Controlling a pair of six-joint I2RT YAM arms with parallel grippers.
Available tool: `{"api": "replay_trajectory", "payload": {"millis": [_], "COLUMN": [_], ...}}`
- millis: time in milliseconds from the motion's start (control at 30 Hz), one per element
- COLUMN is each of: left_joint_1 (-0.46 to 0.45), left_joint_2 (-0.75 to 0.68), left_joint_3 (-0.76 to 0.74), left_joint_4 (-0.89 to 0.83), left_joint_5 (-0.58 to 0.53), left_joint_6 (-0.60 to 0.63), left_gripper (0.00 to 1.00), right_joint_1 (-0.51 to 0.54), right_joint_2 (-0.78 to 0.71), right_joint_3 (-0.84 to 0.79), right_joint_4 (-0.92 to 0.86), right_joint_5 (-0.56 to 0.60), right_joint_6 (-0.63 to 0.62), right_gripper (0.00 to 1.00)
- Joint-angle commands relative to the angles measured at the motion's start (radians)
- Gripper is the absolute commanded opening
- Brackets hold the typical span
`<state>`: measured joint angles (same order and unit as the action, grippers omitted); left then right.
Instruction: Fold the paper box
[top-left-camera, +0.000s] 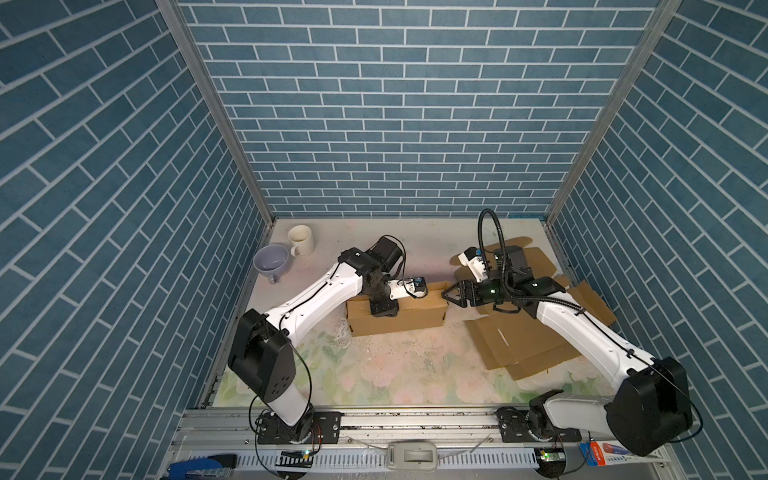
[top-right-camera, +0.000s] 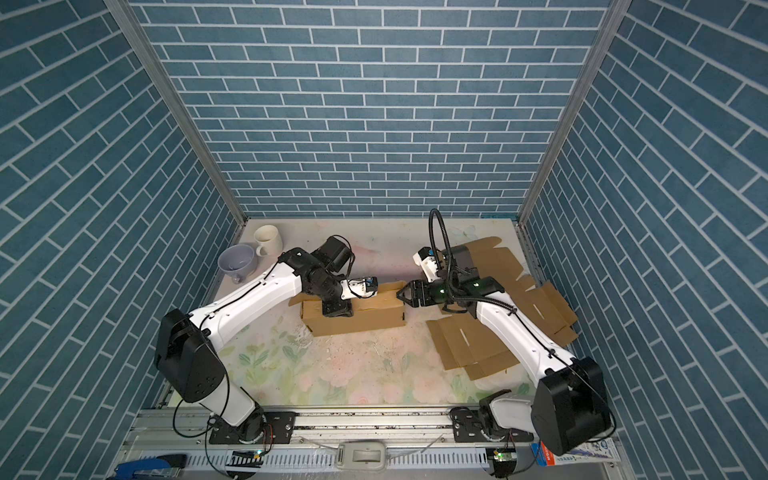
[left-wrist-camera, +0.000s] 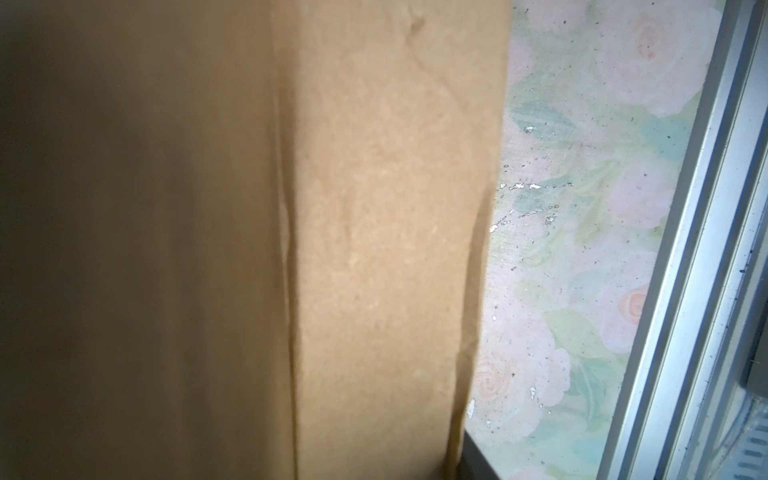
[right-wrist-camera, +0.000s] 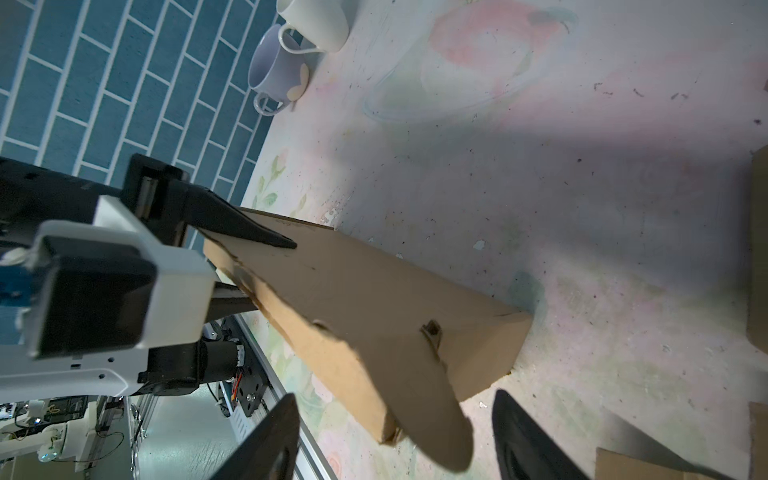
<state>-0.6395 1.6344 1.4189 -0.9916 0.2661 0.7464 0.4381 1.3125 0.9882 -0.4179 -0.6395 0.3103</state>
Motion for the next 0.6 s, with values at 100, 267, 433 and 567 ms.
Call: {"api": "replay_trajectory", "payload": {"millis": [100,267,433,567], "left_joint_1": [0.003,0.003,0.004,0.009], "left_joint_2": [0.023,0.039,0.058,0.07], "left_joint_3": [-0.033,-0.042,-0.043,-0.042], "left_joint_4": [-0.017,-0.007,-0.009,-0.007], "left_joint_5": [0.018,0.005,-0.005,-0.011], "left_joint_6": [0.014,0.019,0.022,0.024], "left_gripper": [0.46,0.46,0.46,0.46], "right_joint_1": [0.008,0.013,0.016,0.014], "right_joint_2": [0.073,0.116,0.129,0.104], "right_joint_3": [0.059,0.061,0.068,0.083], "right_joint_4": [0.013,-0.005,-0.01,-0.006], "right_joint_5": [0.036,0.118,0.146,0.109], "right_joint_6": [-0.007,-0.009,-0.022,-0.016], "right_gripper": [0.61,0.44,0.43,0.5]}}
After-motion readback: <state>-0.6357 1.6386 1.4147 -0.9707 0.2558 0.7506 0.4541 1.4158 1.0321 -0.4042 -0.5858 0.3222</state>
